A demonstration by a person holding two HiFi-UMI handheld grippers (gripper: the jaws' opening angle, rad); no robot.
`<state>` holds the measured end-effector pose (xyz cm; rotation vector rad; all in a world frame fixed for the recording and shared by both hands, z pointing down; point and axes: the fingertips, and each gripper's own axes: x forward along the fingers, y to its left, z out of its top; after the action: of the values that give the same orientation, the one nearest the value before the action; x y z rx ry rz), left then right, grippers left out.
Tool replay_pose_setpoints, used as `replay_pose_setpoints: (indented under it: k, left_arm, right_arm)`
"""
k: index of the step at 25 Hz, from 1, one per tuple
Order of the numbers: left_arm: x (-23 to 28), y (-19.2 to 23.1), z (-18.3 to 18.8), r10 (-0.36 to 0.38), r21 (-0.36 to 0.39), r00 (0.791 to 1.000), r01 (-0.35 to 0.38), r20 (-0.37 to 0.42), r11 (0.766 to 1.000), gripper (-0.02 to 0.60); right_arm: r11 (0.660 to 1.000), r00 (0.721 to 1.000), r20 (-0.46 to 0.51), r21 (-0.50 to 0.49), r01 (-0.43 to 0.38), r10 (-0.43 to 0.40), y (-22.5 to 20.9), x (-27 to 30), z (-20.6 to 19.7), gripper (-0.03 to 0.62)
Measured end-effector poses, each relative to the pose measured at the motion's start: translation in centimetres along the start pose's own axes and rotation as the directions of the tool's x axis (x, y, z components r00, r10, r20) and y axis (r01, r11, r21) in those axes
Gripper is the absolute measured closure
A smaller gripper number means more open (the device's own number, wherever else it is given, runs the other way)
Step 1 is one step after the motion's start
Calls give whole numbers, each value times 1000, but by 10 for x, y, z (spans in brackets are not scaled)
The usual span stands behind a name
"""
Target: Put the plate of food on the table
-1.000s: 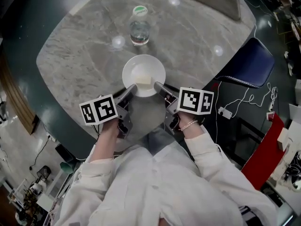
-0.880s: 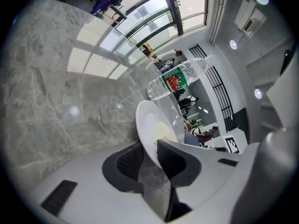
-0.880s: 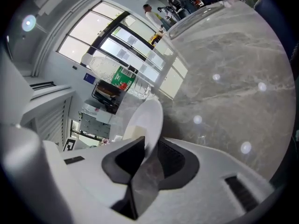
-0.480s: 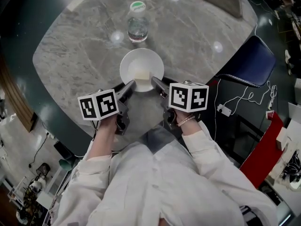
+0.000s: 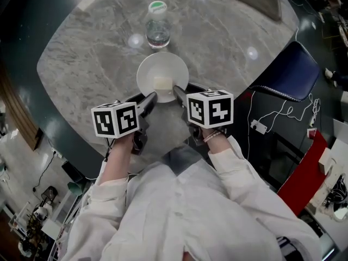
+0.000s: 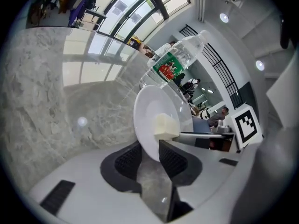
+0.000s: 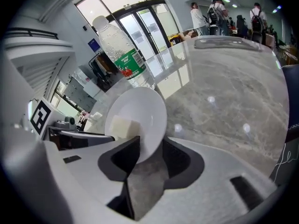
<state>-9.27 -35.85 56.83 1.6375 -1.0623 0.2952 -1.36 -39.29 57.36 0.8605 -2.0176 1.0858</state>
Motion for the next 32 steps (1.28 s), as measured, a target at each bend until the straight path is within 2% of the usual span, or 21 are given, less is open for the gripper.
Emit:
replay_pose_setpoints:
  k: [4, 9, 15, 21, 25, 32]
  left_arm:
    - [2, -2, -9, -24, -28, 999, 24, -29, 999, 476]
    - [-1, 3, -6, 28, 22, 999, -27, -32, 999, 474]
    - [-4, 8, 0, 107, 118, 993, -101, -41, 988, 472]
    - [-5, 8, -2, 118, 142, 992, -110, -52, 984, 472]
    - [-5, 7, -6, 94, 109, 994, -87, -60, 990, 471]
    - [-16, 18, -2, 123, 95, 992, -120, -22, 988, 468]
  right_arm:
    - [998, 1000, -21, -58, 17, -18, 2, 1, -2, 460]
    - [981, 995, -37, -175, 84, -92, 1, 3, -3, 447]
    - [922, 985, -55, -362, 134, -165, 8, 6, -9, 414]
    - [914, 984, -54, -382, 137, -170, 9, 5, -12, 402]
    - [916, 984, -31, -372, 152, -175, 7, 6, -9, 402]
    - [917, 983, -14, -363, 166, -183, 6, 5, -10, 402]
